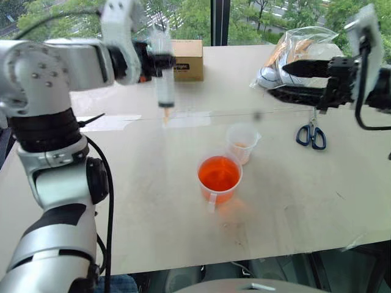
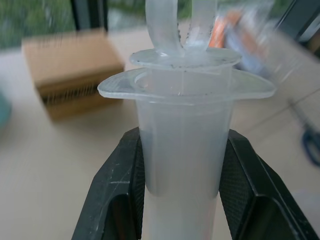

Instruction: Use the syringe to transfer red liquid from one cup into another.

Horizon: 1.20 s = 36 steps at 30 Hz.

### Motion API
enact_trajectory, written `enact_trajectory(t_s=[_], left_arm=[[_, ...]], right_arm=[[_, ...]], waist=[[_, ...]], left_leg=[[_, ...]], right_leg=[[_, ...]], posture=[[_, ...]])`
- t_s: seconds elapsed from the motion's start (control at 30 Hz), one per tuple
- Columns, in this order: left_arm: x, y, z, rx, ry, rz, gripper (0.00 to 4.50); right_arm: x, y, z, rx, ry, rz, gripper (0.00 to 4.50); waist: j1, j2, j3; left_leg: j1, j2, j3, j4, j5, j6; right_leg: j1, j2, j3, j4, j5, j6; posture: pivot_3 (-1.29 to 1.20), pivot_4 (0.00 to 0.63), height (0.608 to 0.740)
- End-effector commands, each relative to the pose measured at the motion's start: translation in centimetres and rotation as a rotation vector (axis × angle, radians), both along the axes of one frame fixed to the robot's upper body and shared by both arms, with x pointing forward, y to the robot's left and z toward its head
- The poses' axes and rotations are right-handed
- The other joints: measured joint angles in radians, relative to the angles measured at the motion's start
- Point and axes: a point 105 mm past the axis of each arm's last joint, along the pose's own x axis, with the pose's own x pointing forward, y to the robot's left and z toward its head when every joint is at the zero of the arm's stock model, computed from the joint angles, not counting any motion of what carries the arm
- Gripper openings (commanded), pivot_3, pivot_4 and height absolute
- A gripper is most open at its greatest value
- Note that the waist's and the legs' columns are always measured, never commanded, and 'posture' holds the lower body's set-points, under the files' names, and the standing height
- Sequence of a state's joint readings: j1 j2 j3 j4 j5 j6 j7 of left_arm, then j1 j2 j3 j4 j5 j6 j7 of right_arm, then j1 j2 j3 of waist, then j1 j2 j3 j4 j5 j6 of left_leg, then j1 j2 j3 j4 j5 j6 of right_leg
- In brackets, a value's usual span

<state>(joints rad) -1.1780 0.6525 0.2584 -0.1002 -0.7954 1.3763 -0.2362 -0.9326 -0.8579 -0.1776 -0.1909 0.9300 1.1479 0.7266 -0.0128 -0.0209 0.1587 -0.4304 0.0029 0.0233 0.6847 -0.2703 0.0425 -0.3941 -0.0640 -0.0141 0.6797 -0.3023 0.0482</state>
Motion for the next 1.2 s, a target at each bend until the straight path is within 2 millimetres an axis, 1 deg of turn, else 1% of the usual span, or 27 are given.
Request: enact_trajectory(t_s=[0.03,0.07,0.13,0.17,0.2,0.27,0.37,0.43,0.5,0.6,0.7,0.77,0.87,0.9,1.03,1.2], left_arm=[[-3.1,-2.2,1.4,-0.052,-0.189,-0.215,1.39],[-4.0,-2.9,1.1,-0.045,-0.232,-0.281,1.39],[-6.0,-4.3,-1.1,-0.069,-0.219,-0.471,1.39],[-6.7,-5.0,-2.8,-0.076,-0.223,-0.542,1.39],[-7.2,-5.5,-4.1,-0.080,-0.235,-0.587,1.39],[-7.8,-6.1,-5.5,-0.097,-0.261,-0.644,1.39],[-8.8,-7.0,-6.6,-0.099,-0.288,-0.745,1.39],[-9.4,-7.1,-6.7,-0.122,-0.284,-0.805,1.39],[-9.9,-7.0,-6.9,-0.103,-0.297,-0.851,1.39],[-10.3,-7.1,-7.5,-0.061,-0.305,-0.902,1.39],[-10.4,-7.6,-7.7,-0.028,-0.314,-0.918,1.39],[-10.4,-7.9,-7.7,-0.016,-0.323,-0.921,1.39],[-10.7,-7.9,-7.5,-0.014,-0.314,-0.953,1.39],[-10.9,-7.8,-7.7,0.000,-0.305,-0.966,1.39],[-10.7,-7.6,-8.7,0.039,-0.274,-0.963,1.39],[-9.9,-8.2,-9.5,0.052,-0.262,-0.930,1.39]], right_arm=[[-0.1,-1.1,1.2,0.057,-0.059,-0.001,4.50],[-0.1,-1.2,1.0,0.059,-0.056,0.001,4.50],[-0.4,-1.0,1.1,0.087,-0.103,0.041,4.50],[-1.2,-0.6,1.3,0.119,-0.148,0.101,4.50],[-1.8,-0.4,1.4,0.139,-0.178,0.146,4.50],[-2.8,0.0,1.3,0.169,-0.188,0.206,4.50],[-4.4,0.1,1.3,0.212,-0.152,0.277,4.50],[-5.3,0.0,1.6,0.247,-0.126,0.323,4.50],[-5.9,0.2,1.5,0.253,-0.101,0.347,4.50],[-6.3,1.2,1.2,0.251,-0.083,0.365,4.50],[-6.8,2.2,1.2,0.242,-0.083,0.389,4.50],[-7.0,2.6,1.4,0.249,-0.085,0.393,4.50],[-7.6,3.2,1.9,0.257,-0.079,0.419,4.50],[-7.7,3.5,1.9,0.249,-0.087,0.421,4.50],[-7.4,5.2,0.8,0.222,-0.075,0.404,4.50],[-7.2,7.1,-0.5,0.163,-0.071,0.373,4.50]], waist=[[0.000,0.001,-0.001],[0.000,0.001,-0.001],[-0.001,0.001,-0.001],[-0.002,0.001,-0.001],[-0.003,0.002,-0.001],[-0.002,0.002,-0.001],[0.004,0.002,-0.001],[0.005,0.002,-0.001],[0.003,0.002,-0.001],[0.002,0.002,-0.001],[0.001,0.002,-0.001],[0.002,0.002,-0.001],[0.002,0.002,-0.001],[0.002,0.002,-0.001],[0.000,0.002,-0.001],[0.003,0.002,-0.001]], left_leg=[[0.000,0.000,0.000,0.000,0.000,0.000],[0.000,0.000,0.000,0.000,0.000,0.000],[0.000,0.000,0.000,0.000,0.000,0.000],[0.000,0.000,0.000,0.000,0.000,0.000],[0.000,0.000,0.000,0.000,0.000,0.000],[0.000,0.001,0.001,0.000,0.000,0.000],[-0.001,0.001,-0.001,0.002,0.000,0.000],[0.000,0.001,-0.001,0.002,0.000,0.000],[0.001,0.001,-0.001,0.002,0.000,0.001],[0.005,0.001,-0.001,0.002,-0.001,0.001],[0.008,0.001,-0.001,0.001,-0.001,0.001],[0.012,0.001,-0.001,0.001,-0.001,0.002],[0.013,0.001,-0.001,0.001,-0.001,0.002],[0.013,0.001,-0.001,0.001,-0.001,0.002],[0.014,0.001,-0.001,0.000,-0.001,0.002],[0.014,0.001,-0.001,0.000,-0.001,0.002]], right_leg=[[0.000,0.000,0.000,0.000,0.000,0.000],[0.000,0.000,0.000,0.000,0.000,0.000],[0.000,0.000,0.001,0.000,0.000,0.000],[0.000,0.000,0.001,0.001,0.000,0.000],[0.000,0.000,0.001,0.001,0.000,0.000],[0.000,0.000,0.001,0.000,0.000,0.000],[0.001,0.001,-0.001,0.000,0.000,0.000],[0.002,0.001,-0.001,0.000,0.000,0.000],[0.004,0.001,-0.001,-0.001,0.000,0.000],[0.008,0.001,-0.001,-0.001,0.000,0.000],[0.010,0.001,0.000,-0.001,0.000,0.000],[0.015,0.001,0.000,-0.002,0.000,0.000],[0.015,0.001,0.000,-0.001,0.000,0.000],[0.015,0.001,0.000,-0.001,0.000,0.000],[0.015,0.001,0.000,-0.002,0.000,0.000],[0.015,0.001,0.000,-0.002,0.000,0.000]], posture=[[0.00,0.150,0.740],[0.00,0.150,0.740],[0.00,0.150,0.740],[0.00,0.150,0.740],[0.00,0.150,0.740],[0.00,0.150,0.740],[0.00,0.150,0.740],[0.00,0.150,0.740],[0.00,0.150,0.740],[0.00,0.150,0.740],[0.00,0.150,0.740],[0.00,0.150,0.740],[0.00,0.150,0.740],[0.00,0.150,0.740],[0.00,0.150,0.740],[0.00,0.150,0.740]])
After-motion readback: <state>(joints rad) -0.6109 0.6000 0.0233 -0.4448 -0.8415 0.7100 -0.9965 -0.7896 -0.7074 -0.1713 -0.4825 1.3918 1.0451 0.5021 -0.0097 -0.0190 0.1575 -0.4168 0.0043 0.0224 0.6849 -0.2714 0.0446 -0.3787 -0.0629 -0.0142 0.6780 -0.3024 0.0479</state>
